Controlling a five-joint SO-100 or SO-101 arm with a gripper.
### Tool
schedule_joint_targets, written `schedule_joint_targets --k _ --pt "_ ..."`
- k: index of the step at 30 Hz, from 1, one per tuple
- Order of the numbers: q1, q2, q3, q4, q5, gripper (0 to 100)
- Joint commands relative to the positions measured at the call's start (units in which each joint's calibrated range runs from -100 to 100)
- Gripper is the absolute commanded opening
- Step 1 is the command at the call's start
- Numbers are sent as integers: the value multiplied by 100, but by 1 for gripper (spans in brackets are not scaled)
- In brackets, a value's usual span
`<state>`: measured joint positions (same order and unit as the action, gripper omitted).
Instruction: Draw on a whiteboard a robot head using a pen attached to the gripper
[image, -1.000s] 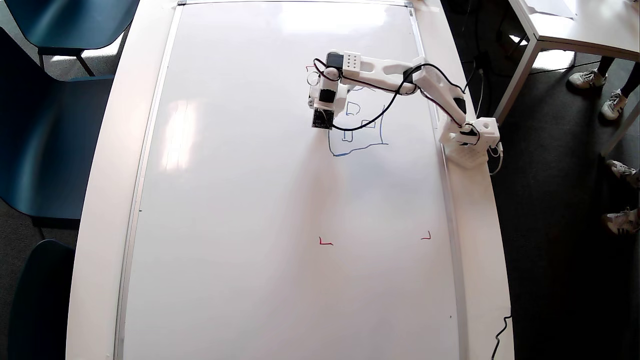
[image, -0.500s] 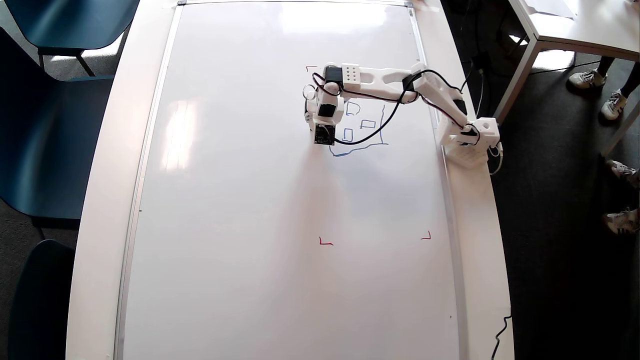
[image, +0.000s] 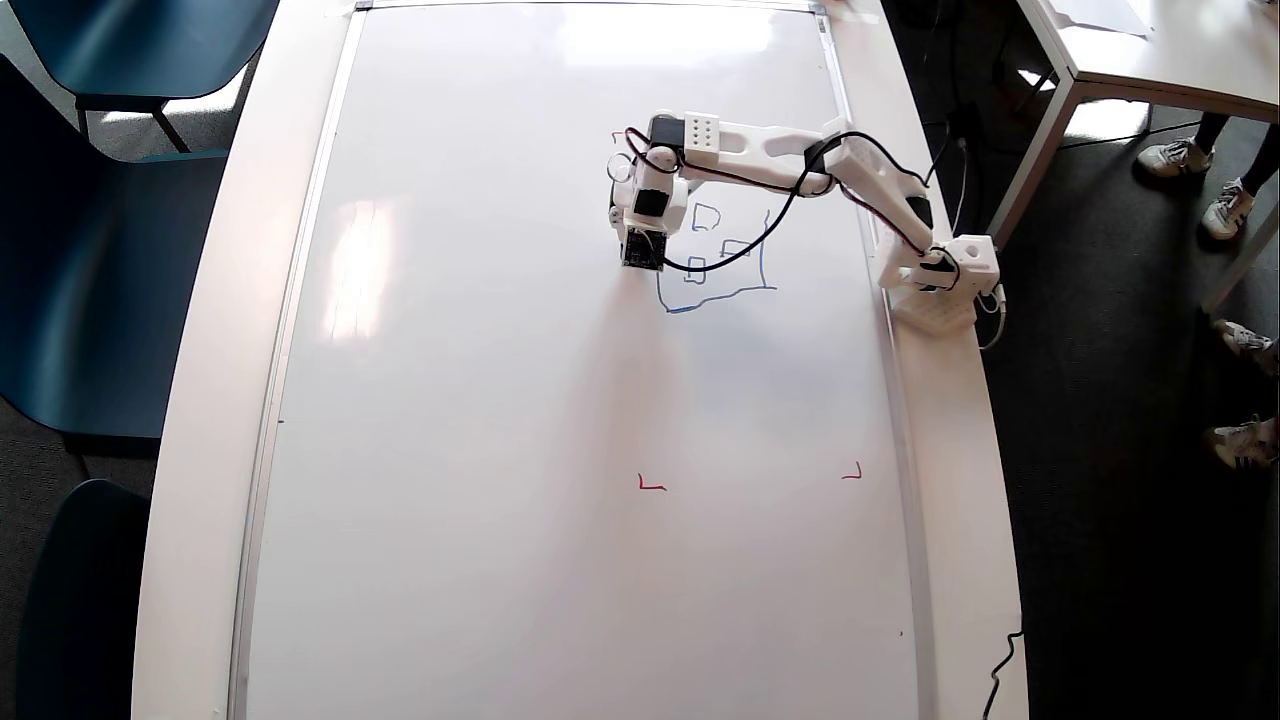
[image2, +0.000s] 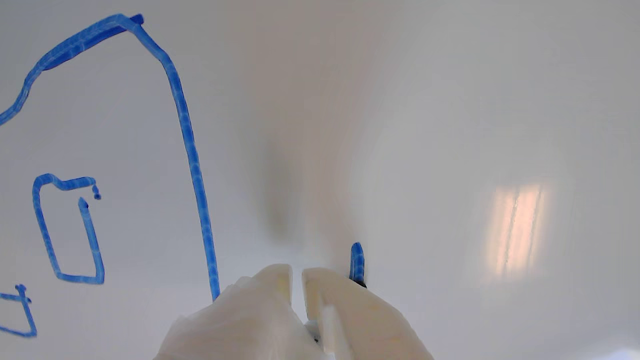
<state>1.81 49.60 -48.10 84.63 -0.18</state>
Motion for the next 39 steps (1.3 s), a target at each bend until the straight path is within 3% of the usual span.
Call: schedule_joint_targets --k 1,21,39 --pt "272 109 12 51 13 1" --pt "559 -151 221 60 153 1" --pt "139 -578 793 51 104 1"
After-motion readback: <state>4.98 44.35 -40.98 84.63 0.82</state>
